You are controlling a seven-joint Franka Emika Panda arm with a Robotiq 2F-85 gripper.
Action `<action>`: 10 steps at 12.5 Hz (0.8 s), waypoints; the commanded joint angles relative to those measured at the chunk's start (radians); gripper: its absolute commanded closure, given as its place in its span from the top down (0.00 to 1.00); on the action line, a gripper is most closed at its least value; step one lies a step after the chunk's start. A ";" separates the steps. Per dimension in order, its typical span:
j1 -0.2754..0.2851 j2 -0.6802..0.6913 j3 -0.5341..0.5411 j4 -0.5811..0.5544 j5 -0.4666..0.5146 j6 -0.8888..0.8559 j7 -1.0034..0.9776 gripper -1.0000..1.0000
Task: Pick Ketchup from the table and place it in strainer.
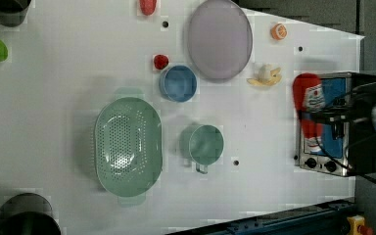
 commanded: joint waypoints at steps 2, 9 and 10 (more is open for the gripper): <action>0.022 -0.020 0.057 0.073 0.038 -0.158 0.087 0.59; 0.077 0.031 0.304 0.112 0.105 -0.155 0.531 0.59; 0.080 0.053 0.342 0.118 0.105 -0.134 0.588 0.59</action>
